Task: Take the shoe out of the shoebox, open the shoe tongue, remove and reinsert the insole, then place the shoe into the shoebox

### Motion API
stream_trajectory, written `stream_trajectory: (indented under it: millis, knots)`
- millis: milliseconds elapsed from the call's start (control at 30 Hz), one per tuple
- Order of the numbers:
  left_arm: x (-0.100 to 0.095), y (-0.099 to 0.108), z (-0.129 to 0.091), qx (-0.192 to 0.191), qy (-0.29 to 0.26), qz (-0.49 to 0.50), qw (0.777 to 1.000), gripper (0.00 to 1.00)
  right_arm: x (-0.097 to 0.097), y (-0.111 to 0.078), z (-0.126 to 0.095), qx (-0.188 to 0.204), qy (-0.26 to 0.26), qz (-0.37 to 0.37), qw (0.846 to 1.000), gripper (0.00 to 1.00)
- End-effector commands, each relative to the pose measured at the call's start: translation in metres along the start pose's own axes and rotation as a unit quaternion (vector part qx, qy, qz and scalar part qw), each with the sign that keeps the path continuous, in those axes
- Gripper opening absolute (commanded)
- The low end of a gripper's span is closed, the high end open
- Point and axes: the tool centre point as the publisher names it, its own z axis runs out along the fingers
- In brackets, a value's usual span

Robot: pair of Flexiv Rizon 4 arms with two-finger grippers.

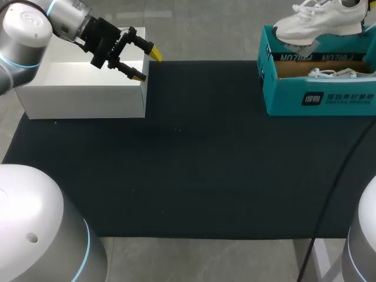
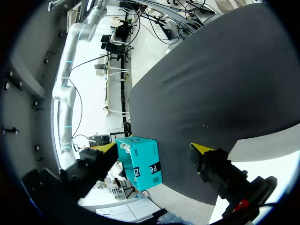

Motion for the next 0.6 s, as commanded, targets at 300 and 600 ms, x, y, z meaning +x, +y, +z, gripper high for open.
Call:
stream_trajectory:
  millis: [300, 600]
  knots:
    - [0.0, -0.001, 0.0, -0.002, 0.002, 0.001, 1.0, 1.0, -0.012, -0.003, -0.003, 0.068, -0.005, 0.069, 0.995, 0.0]
    - [0.0, -0.001, 0.0, -0.002, 0.002, 0.001, 1.0, 1.0, -0.012, -0.003, -0.003, 0.068, -0.005, 0.069, 0.995, 0.0]
